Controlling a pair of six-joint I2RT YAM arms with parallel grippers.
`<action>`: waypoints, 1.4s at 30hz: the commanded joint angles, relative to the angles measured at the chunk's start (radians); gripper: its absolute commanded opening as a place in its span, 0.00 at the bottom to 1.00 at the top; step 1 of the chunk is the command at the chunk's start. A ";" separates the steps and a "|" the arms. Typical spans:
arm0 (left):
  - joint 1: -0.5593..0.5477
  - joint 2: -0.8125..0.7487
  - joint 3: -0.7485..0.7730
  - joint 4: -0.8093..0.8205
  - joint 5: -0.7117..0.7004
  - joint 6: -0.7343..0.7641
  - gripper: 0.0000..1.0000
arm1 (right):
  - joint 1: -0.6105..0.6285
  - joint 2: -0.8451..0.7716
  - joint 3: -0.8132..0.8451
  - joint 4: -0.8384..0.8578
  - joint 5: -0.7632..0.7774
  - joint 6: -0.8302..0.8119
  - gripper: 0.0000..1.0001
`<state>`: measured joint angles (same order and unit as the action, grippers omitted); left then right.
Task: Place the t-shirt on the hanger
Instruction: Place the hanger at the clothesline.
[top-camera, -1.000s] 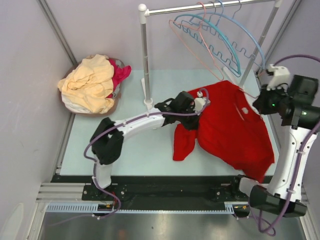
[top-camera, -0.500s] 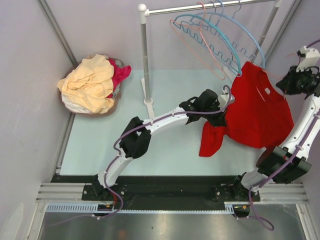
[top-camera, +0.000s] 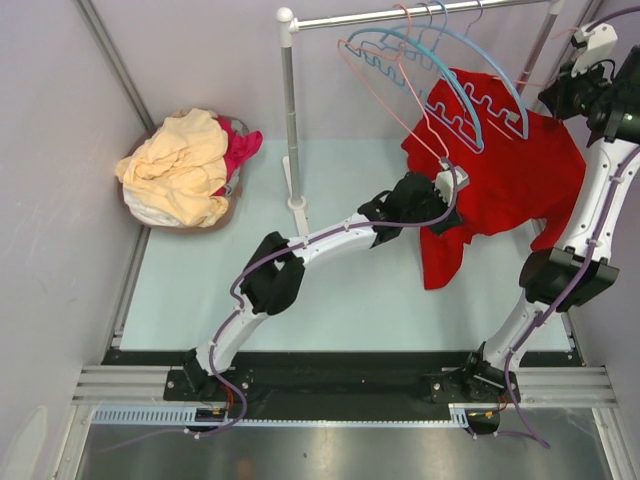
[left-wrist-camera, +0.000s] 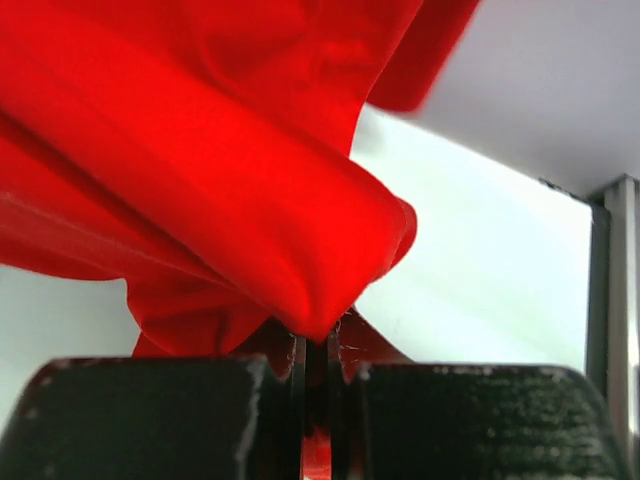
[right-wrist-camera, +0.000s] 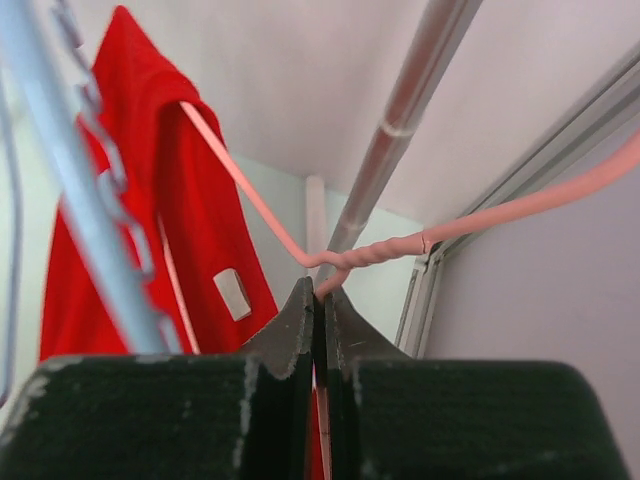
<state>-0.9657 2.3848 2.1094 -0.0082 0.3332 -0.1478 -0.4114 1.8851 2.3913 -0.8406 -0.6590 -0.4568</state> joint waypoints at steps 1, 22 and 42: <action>-0.002 -0.010 0.031 0.125 -0.026 0.011 0.00 | 0.043 0.035 0.106 0.164 0.062 0.052 0.00; 0.027 -0.073 -0.092 0.177 -0.036 -0.018 0.01 | 0.180 0.083 0.144 0.632 0.320 0.207 0.00; 0.039 -0.078 -0.117 0.178 -0.026 -0.036 0.00 | 0.253 0.028 0.042 0.767 0.358 0.090 0.00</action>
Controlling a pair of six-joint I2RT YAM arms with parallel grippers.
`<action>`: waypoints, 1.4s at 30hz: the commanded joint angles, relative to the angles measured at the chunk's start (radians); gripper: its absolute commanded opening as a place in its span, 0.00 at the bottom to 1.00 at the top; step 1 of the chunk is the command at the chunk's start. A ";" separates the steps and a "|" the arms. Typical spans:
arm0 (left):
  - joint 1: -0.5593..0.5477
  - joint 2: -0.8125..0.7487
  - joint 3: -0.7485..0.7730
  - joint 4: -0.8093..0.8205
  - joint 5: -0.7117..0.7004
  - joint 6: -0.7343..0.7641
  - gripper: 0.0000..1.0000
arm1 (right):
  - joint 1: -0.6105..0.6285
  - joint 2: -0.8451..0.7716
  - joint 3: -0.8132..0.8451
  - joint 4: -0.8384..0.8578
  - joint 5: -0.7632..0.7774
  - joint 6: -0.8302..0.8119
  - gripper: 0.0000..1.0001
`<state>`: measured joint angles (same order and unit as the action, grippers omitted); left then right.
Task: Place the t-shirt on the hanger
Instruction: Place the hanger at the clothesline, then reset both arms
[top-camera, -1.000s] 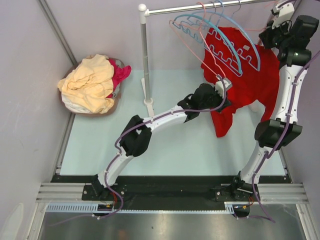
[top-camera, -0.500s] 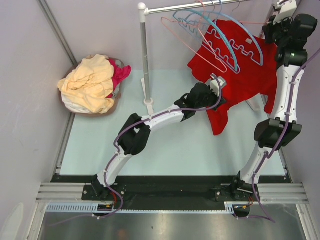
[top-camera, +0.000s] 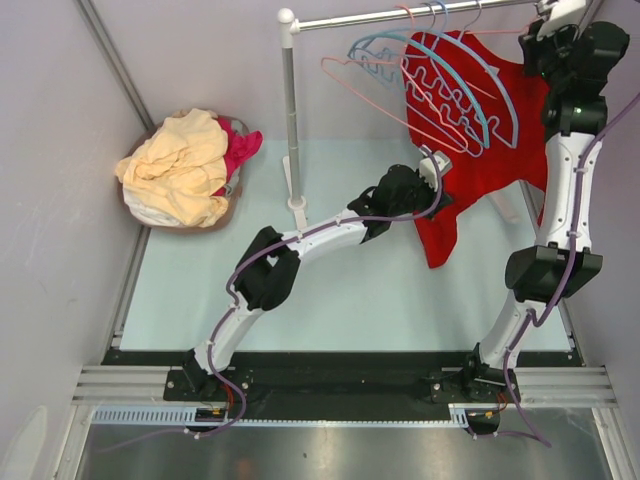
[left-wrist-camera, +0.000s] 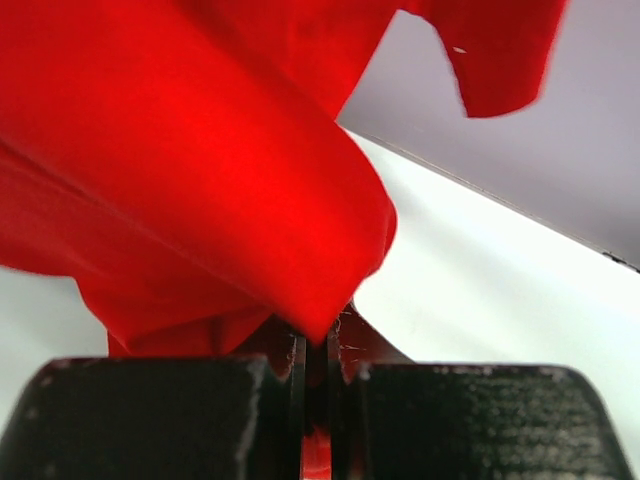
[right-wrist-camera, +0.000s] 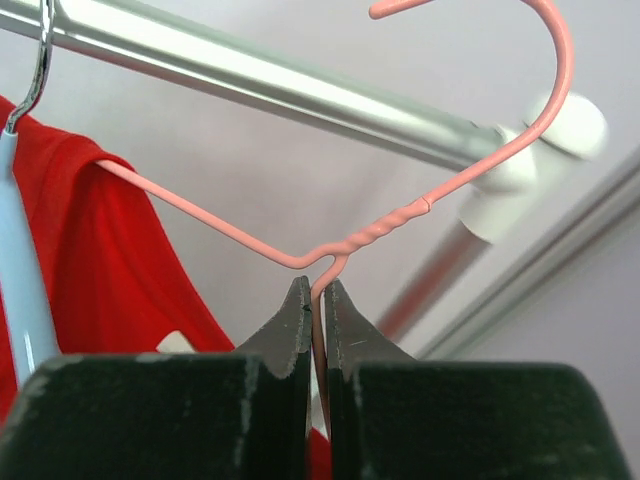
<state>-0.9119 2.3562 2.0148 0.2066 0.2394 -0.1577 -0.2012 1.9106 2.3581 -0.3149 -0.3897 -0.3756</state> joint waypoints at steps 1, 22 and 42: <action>-0.013 -0.049 -0.022 -0.038 0.073 -0.034 0.00 | 0.048 0.011 0.075 0.250 0.112 -0.005 0.00; 0.027 -0.057 -0.113 -0.101 0.057 -0.057 0.26 | 0.031 -0.148 -0.207 0.249 0.141 -0.005 0.76; 0.085 -0.492 -0.657 -0.154 0.129 0.046 1.00 | -0.294 -0.464 -0.467 0.105 -0.053 0.095 1.00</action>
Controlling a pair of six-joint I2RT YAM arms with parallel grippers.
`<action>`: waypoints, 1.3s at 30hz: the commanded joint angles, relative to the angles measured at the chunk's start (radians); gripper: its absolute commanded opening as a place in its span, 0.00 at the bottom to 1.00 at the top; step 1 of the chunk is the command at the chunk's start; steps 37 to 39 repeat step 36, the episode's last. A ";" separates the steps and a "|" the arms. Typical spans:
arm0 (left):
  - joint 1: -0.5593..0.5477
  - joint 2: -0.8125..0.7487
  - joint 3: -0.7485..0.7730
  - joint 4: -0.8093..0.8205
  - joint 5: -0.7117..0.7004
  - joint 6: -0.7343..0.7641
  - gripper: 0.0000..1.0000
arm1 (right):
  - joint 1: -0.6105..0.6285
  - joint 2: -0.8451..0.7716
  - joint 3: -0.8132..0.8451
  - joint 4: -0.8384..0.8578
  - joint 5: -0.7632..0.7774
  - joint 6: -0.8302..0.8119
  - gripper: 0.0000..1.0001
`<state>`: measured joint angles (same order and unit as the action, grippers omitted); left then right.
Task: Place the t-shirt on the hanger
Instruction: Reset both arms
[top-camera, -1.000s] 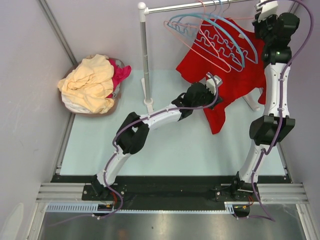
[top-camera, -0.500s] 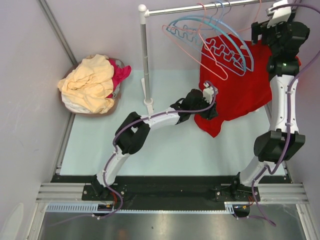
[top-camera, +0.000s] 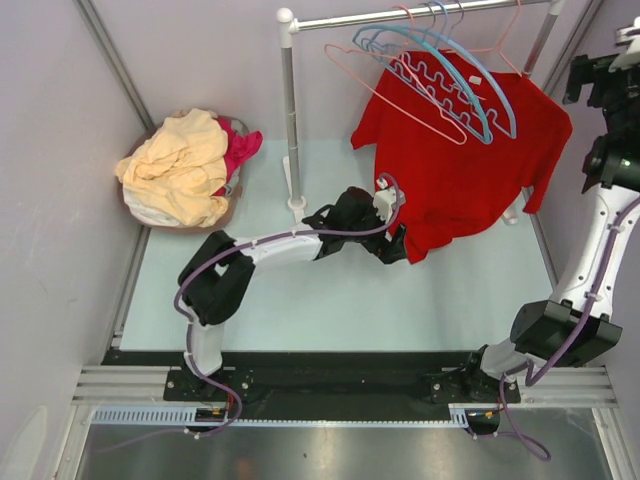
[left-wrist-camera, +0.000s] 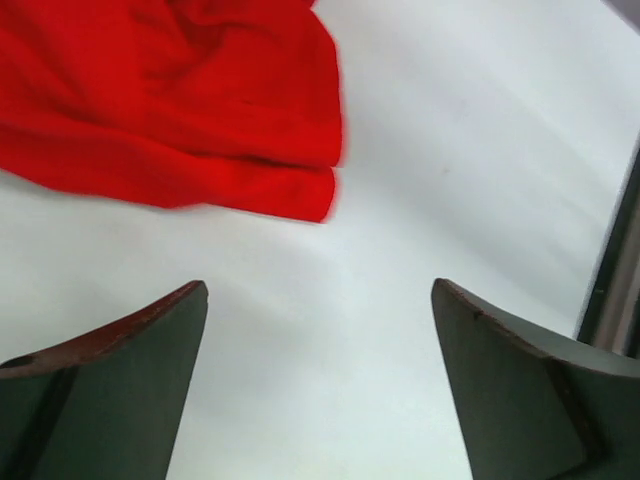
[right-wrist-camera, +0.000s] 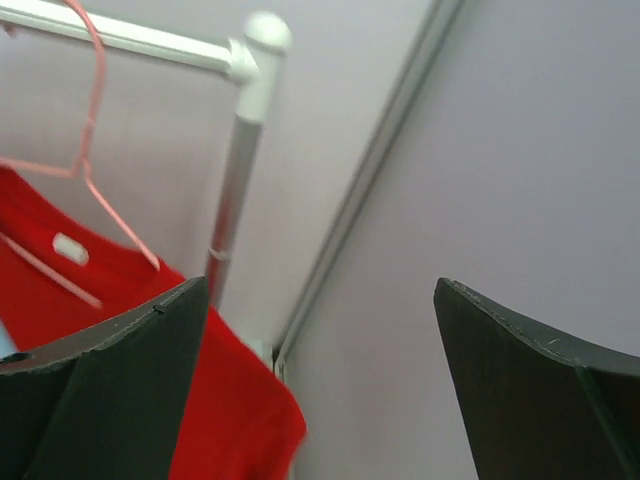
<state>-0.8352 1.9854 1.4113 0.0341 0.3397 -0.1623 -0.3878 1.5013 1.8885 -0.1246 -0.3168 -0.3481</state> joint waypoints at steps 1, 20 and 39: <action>0.021 -0.163 -0.093 0.015 0.033 0.050 1.00 | -0.135 -0.068 0.003 -0.102 -0.154 0.087 1.00; 0.412 -0.898 -0.172 -0.799 -0.095 0.277 1.00 | -0.311 -0.492 -0.474 -1.007 -0.621 -0.175 1.00; 0.682 -1.297 -0.368 -0.910 -0.258 0.336 1.00 | 0.532 -0.573 -0.763 -0.799 -0.096 0.032 1.00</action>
